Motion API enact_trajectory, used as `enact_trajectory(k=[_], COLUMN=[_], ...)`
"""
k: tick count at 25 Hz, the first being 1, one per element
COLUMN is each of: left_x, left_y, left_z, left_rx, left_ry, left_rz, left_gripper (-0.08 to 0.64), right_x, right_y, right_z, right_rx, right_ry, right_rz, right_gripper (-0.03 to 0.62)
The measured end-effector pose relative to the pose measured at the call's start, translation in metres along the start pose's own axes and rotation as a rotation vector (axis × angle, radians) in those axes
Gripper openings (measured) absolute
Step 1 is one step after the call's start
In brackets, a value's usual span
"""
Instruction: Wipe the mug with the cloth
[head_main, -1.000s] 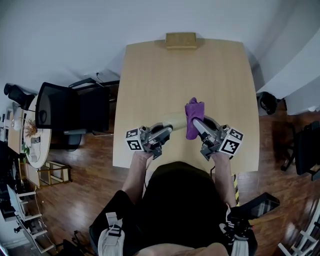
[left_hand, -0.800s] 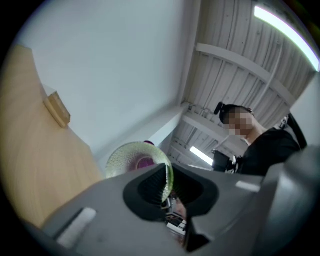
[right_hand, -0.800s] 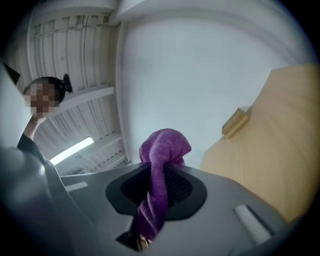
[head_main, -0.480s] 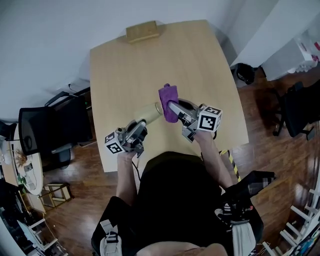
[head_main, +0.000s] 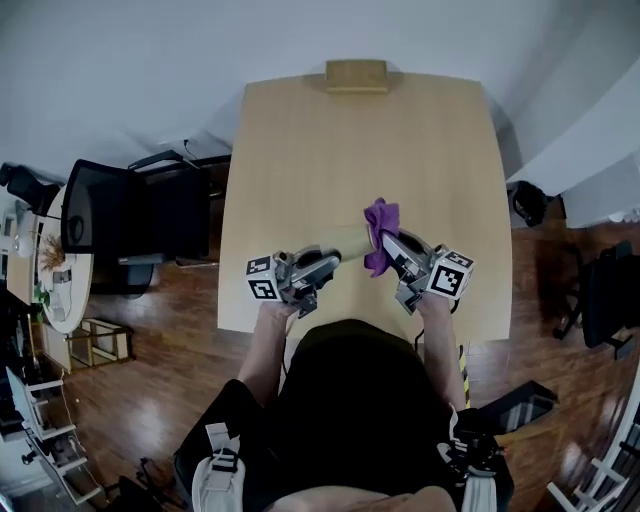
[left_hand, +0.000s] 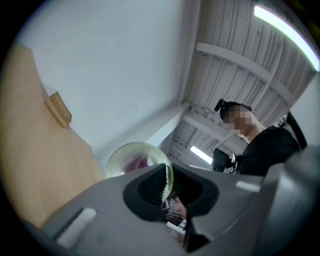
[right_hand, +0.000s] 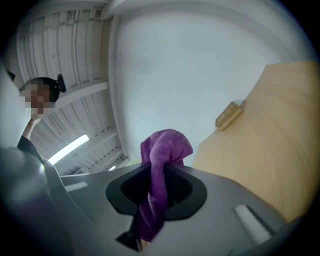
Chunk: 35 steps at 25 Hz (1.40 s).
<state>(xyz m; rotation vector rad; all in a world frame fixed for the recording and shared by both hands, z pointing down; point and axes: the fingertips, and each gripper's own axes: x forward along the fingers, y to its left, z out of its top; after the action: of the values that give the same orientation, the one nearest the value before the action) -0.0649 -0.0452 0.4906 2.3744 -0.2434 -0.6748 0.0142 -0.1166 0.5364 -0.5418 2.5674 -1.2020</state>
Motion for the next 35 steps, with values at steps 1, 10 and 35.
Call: enact_trajectory(k=[1, 10, 35], left_x=[-0.003, -0.006, 0.004], left_y=[0.003, 0.007, 0.004], left_z=[-0.001, 0.003, 0.011], left_rx=[-0.001, 0.015, 0.011], left_ry=[0.0, -0.026, -0.056], left_rz=[0.014, 0.049, 0.059], left_gripper=[0.046, 0.041, 0.041], right_x=[-0.002, -0.013, -0.003], right_y=[-0.009, 0.04, -0.005], right_z=[-0.004, 0.034, 0.015], right_rx=[-0.004, -0.068, -0.199], right_ry=[0.017, -0.075, 0.04], right_rz=[-0.042, 0.133, -0.158], right_gripper=[0.061, 0.061, 0.061])
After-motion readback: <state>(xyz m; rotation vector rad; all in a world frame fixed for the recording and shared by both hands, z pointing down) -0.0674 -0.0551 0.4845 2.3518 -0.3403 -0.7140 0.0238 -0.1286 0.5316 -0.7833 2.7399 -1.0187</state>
